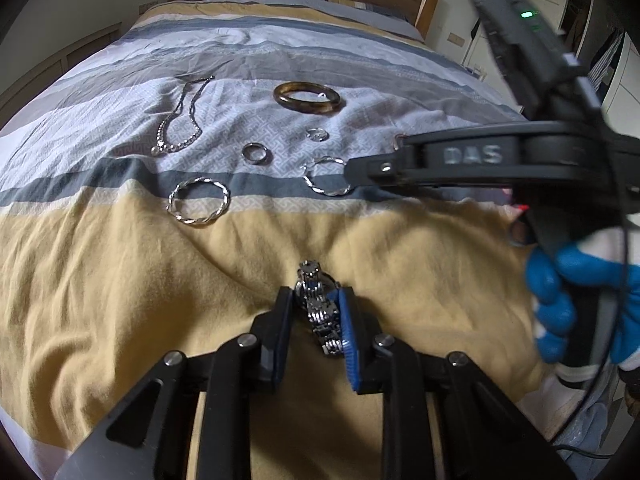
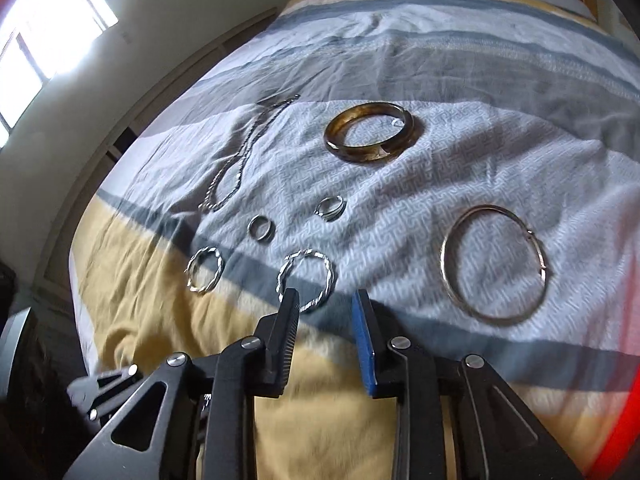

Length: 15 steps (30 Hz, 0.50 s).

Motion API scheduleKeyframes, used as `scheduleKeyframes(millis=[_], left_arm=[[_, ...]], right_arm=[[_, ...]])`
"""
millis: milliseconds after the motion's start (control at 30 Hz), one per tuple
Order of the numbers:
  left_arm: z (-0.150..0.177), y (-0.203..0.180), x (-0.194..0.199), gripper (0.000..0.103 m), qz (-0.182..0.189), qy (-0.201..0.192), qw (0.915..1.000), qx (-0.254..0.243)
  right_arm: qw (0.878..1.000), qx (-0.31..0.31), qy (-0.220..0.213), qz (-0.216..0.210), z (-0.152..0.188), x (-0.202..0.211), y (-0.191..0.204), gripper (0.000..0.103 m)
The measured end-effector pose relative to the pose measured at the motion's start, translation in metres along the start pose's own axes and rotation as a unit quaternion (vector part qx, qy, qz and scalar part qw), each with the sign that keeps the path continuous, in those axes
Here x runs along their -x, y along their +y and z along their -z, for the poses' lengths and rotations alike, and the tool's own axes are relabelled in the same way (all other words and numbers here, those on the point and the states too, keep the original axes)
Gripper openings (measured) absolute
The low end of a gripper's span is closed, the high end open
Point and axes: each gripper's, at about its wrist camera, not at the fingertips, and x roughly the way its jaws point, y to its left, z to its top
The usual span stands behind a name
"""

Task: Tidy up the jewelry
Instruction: 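Grasp the silver watch with the left tool while the right tool grasps a twisted silver hoop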

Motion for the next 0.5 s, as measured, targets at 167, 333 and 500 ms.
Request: scheduleKeyframes(millis=[167,333,500], left_arm=[[0.0,0.003,0.005,0.021,0.011,-0.007,0.9999,0.009],[0.0,0.005,0.014,0.021,0.014,-0.01,0.9997,0.017],[0.002,0.004,0.024,0.021,0.008,-0.011,0.9997,0.018]], right_arm=[[1.0,-0.002,0.012,0.005,-0.007,-0.017,-0.001,0.023],[0.999,0.006,0.023,0.024,-0.008,-0.031,0.0,0.007],[0.999,0.014,0.008,0.034,-0.002,-0.016,0.003,0.004]])
